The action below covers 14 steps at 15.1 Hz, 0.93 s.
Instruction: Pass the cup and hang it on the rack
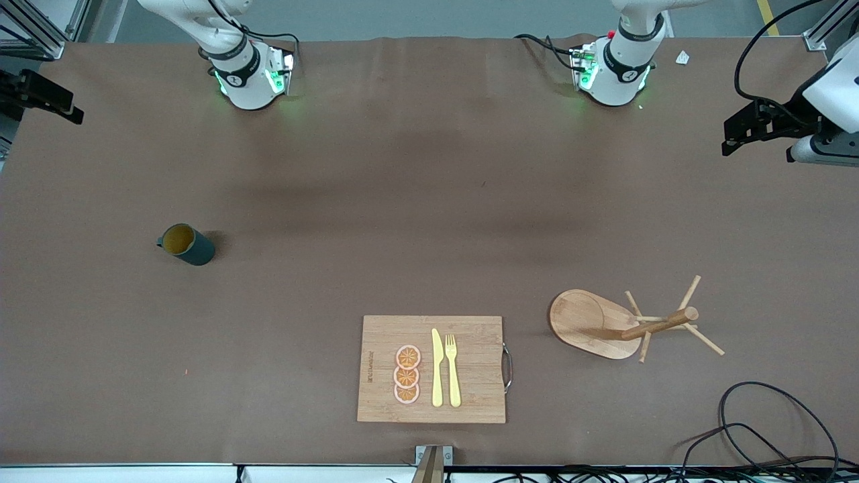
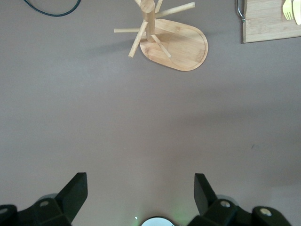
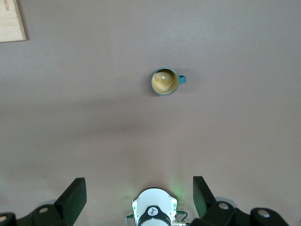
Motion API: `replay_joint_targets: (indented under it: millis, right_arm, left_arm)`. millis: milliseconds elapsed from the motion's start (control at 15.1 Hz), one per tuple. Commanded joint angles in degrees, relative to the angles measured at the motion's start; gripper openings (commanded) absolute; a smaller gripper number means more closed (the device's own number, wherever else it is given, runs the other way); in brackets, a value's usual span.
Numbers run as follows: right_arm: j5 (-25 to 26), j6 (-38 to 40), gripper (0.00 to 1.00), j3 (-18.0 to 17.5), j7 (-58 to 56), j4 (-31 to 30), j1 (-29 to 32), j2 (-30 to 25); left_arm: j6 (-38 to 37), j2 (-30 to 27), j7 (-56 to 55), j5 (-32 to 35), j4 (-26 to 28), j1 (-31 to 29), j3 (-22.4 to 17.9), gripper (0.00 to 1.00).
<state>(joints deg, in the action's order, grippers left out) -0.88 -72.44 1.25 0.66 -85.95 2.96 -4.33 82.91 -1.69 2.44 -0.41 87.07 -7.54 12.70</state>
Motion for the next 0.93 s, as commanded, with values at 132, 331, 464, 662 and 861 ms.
replay_joint_targets:
  millis: [132,331,464,662,861]
  right_arm:
    - [-0.4,0.3,1.0,-0.9,-0.5,1.4,0.5,1.5]
    - [0.2,-2.2,1.0,-1.0,-0.5,-2.0,-2.2,-0.7]
    - [0.3,-4.7,1.0,-1.0,-0.5,-5.4,-2.3,-3.6]
    - [0.3,-3.9,1.0,-0.6,-0.1,-5.3,-2.0,-4.5]
    - [0.3,-3.9,1.0,-0.5,-0.1,-5.6,-0.7,-5.8]
  left_arm:
    - [-1.0,0.2,0.6,0.8,-0.8,-0.1,0.3,1.0]
    - [-0.9,0.4,0.5,0.8,-1.0,-0.2,0.3,1.0]
    - [-0.9,0.8,0.4,0.9,-1.1,-0.3,0.2,1.0]
    - [-1.0,0.8,0.5,0.8,-1.0,-0.4,0.2,1.0]
    - [-1.0,0.6,0.4,0.8,-0.9,0.0,0.4,1.0]
